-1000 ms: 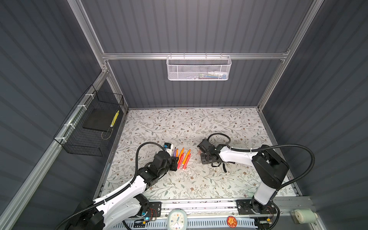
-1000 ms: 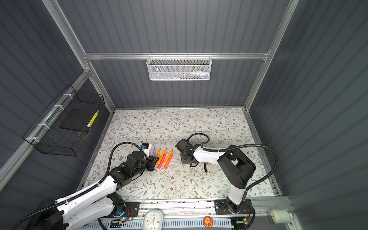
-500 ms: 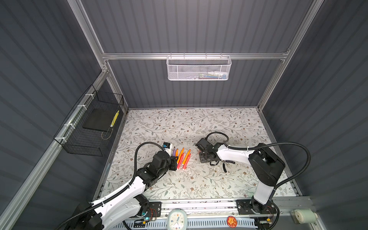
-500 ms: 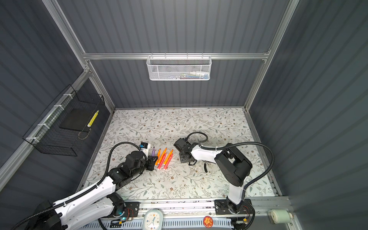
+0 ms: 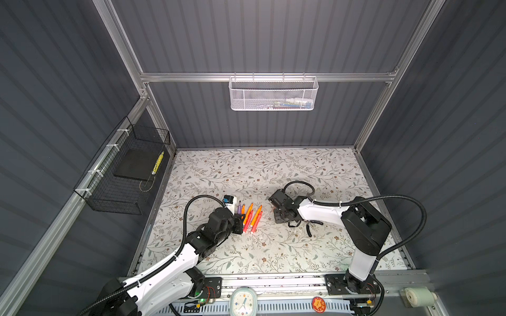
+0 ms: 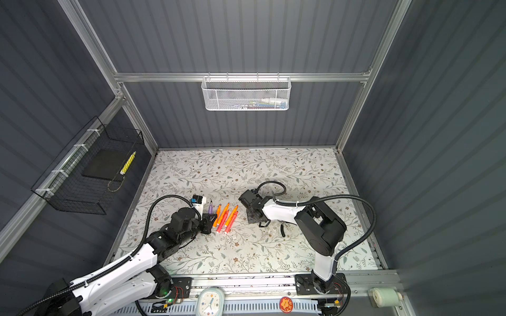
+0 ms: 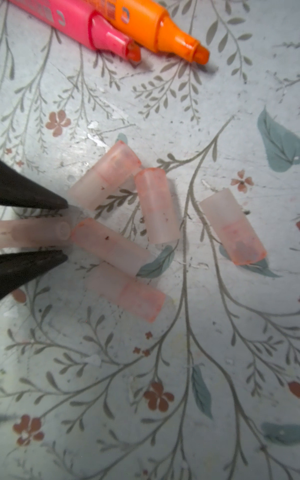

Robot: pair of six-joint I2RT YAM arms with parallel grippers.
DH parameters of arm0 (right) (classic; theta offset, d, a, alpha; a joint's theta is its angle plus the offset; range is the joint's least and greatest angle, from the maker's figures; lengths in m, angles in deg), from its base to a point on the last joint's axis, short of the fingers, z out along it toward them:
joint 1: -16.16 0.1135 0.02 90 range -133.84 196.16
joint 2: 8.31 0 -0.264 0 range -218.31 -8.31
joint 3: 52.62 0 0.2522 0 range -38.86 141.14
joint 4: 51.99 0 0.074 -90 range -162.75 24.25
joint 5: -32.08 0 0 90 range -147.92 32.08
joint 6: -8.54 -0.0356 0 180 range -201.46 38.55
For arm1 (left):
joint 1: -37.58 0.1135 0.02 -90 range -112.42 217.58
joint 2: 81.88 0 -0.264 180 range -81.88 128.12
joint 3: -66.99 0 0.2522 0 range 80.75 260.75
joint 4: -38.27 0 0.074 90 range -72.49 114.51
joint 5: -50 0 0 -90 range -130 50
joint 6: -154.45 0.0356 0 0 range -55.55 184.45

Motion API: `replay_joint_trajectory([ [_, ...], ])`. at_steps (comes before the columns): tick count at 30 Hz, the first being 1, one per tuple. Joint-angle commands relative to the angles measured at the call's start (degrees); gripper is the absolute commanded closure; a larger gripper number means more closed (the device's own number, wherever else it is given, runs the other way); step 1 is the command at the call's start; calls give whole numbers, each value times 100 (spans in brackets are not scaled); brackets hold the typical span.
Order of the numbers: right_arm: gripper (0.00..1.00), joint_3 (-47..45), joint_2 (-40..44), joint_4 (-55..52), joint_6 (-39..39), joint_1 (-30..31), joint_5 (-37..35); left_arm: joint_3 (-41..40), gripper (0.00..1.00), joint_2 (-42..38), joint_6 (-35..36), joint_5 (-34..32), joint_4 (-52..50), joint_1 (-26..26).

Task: Insert pens into pen caps
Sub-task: Pick up the pen cap from the center of the table.

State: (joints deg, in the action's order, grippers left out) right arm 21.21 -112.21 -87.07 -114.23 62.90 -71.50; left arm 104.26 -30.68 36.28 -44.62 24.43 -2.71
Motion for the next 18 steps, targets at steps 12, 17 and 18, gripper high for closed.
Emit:
replay_joint_trajectory([
  [12, 82, -129, -70, -129, -124, -59, -239, 12, 100, 61, -45, 310, 109, 22],
  [17, 87, -439, 535, 94, -213, -126, -249, 56, 100, 117, 29, 699, 150, 22],
  [18, 87, -543, 719, 151, -234, -128, -276, 46, 100, 132, 59, 826, 203, 22],
])
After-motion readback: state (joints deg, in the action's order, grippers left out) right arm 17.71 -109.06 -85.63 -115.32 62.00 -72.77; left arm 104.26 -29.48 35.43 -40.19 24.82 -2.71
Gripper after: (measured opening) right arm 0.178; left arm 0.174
